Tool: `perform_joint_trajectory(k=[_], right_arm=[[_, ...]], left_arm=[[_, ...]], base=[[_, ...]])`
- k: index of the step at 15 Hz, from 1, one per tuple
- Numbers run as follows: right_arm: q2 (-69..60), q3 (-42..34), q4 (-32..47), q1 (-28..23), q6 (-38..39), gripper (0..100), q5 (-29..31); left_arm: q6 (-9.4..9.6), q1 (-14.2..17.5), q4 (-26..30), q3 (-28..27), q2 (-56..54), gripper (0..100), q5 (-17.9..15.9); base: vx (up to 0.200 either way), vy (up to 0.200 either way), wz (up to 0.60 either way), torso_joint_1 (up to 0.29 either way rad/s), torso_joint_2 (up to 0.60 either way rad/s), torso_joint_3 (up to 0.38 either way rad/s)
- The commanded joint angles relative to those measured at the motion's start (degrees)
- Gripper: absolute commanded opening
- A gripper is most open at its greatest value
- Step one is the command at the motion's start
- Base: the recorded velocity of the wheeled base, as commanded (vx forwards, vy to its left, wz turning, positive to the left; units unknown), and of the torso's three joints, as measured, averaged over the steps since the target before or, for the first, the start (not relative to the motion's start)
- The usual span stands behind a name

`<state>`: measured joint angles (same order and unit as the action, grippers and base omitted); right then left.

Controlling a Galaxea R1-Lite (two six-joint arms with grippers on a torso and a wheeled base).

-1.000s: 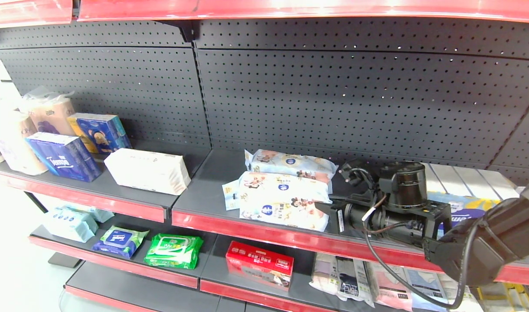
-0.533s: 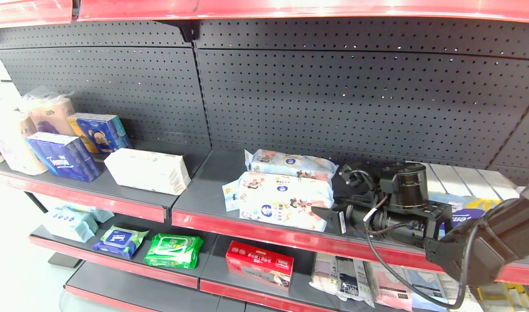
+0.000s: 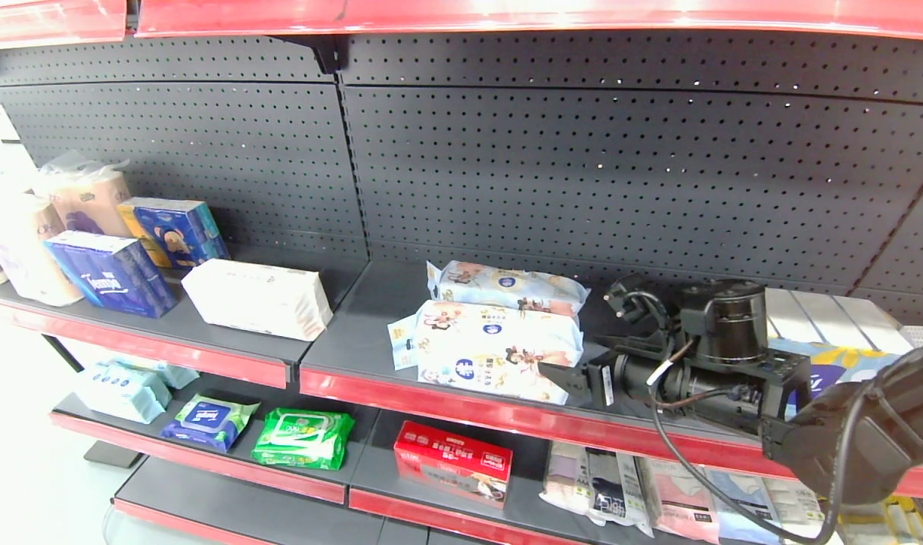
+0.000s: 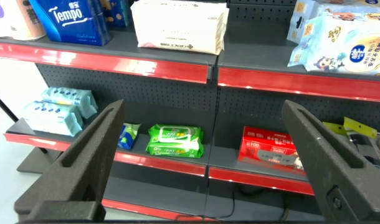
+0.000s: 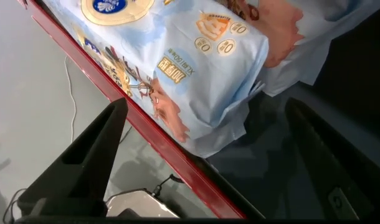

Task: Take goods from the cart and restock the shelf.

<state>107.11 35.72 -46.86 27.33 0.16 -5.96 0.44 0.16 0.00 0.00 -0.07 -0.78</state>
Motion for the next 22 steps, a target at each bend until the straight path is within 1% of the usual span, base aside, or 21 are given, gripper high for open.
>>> perform_joint_trajectory(k=[1, 4, 9, 12, 13, 15, 17, 19, 20, 21, 22], right_arm=[[-3.4, -0.3, 0.19, -0.7, 0.19, 100, -0.02], [-6.74, -2.14, 0.19, -1.14, 0.37, 100, -0.02], [-12.54, -2.85, 0.54, -1.84, 1.69, 100, 0.07], [-20.62, -3.02, 9.68, -3.78, 1.51, 100, -0.19], [-24.4, -3.11, 14.17, -5.09, 1.78, 100, -0.19], [-31.7, -3.46, 20.67, -8.35, 1.6, 100, -0.28], [-38.55, -4.25, 25.5, -12.21, 0.9, 100, -0.37], [-44.97, -7.51, 27.17, -17.58, -0.6, 100, -0.45], [-48.84, -12.16, 27.17, -23.02, -2.53, 100, 1.74], [-51.91, -15.5, 27.26, -26.45, -3.85, 100, 4.38], [-54.46, -18.4, 27.26, -26.89, -3.67, 100, 6.49]], left_arm=[[0.0, 0.02, 0.0, 0.0, 0.07, 100, -0.01], [0.0, 0.02, 0.0, 0.0, 0.07, 100, -0.01], [0.0, 0.02, 0.0, 0.0, 0.07, 100, -0.01], [0.0, 0.02, -0.09, 0.0, 0.07, 100, -0.01], [0.0, 0.02, 0.0, 0.0, 0.07, 100, -0.01], [0.0, 0.02, 0.0, 0.0, 0.07, 100, -0.01], [0.0, 0.02, 0.0, 0.0, 0.07, 100, -0.01], [0.0, 0.02, 0.0, 0.0, 0.07, 100, -0.01], [0.0, 0.02, 0.0, 0.0, 0.07, 100, -0.01], [0.0, 0.02, -0.09, 0.0, 0.07, 100, -0.01], [0.0, 0.02, 0.0, 0.0, 0.07, 100, -0.01]], base=[[0.0, 0.0, 0.0, 0.0, 0.0, 0.0], [0.0, 0.0, 0.0, 0.0, 0.0, 0.0], [0.0, 0.0, 0.0, 0.0, 0.0, 0.0], [0.0, 0.0, 0.0, 0.0, 0.0, 0.0], [0.0, 0.0, 0.0, 0.0, 0.0, 0.0], [0.0, 0.0, 0.0, 0.0, 0.0, 0.0], [0.0, 0.0, 0.0, 0.0, 0.0, 0.0], [0.0, 0.0, 0.0, 0.0, 0.0, 0.0], [0.0, 0.0, 0.0, 0.0, 0.0, 0.0], [0.0, 0.0, 0.0, 0.0, 0.0, 0.0], [0.0, 0.0, 0.0, 0.0, 0.0, 0.0]])
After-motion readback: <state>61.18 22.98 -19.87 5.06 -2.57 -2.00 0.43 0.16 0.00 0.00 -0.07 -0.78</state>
